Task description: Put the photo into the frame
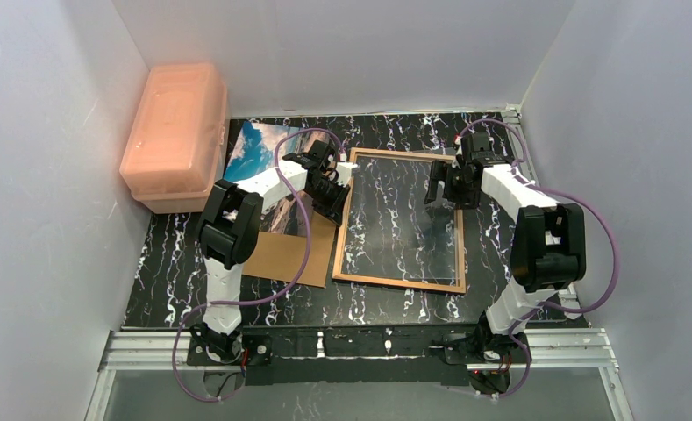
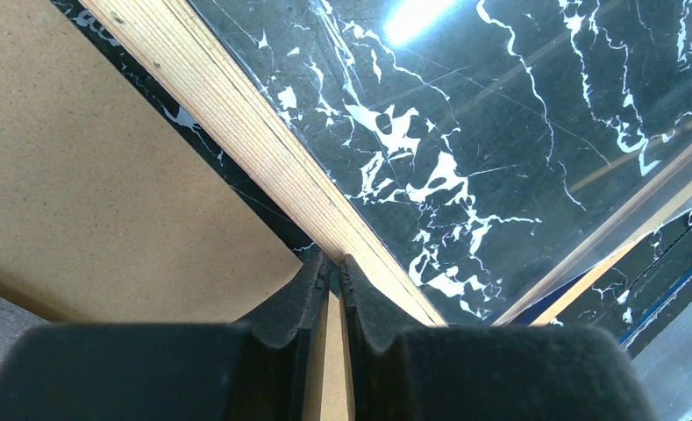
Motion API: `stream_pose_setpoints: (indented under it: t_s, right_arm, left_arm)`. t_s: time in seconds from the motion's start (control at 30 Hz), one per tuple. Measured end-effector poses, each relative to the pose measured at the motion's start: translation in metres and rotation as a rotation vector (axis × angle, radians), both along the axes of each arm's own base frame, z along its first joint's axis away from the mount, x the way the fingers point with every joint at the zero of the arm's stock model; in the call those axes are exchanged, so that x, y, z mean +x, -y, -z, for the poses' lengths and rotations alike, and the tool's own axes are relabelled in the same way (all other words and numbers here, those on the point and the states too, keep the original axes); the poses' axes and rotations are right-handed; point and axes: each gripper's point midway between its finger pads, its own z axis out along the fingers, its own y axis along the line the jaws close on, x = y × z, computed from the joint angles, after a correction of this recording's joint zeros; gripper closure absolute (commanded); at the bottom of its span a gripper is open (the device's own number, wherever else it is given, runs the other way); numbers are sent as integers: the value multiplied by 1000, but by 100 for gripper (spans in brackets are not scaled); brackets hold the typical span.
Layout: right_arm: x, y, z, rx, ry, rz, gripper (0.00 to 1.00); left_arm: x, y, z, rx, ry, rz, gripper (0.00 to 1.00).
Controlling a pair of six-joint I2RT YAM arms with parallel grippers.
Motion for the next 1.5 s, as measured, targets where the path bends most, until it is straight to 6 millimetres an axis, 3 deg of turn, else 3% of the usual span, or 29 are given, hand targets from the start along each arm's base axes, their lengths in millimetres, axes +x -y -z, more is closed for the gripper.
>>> stream_pose_setpoints:
  t_s: [0.33,0.9,1.17,1.37,1.5]
  right_arm:
    - [-6,18,11,-131,-27,0,1]
    - [-7,17,10,-123,-23,6,4]
    - [-38,18,7,-94,-31,43,16]
    - [-58,17,27,-79,-88,50,17]
    - [-59,17,29,-78,-89,54,17]
  left_arm:
    - [0,0,0,-3,-1,1,92]
    - [0,0,0,-3,0,4,93]
    - [-1,0,0,-2,1,8,93]
    - [-1,0,0,-1,0,11,93]
    - [-1,0,-1,-1,1,11,94]
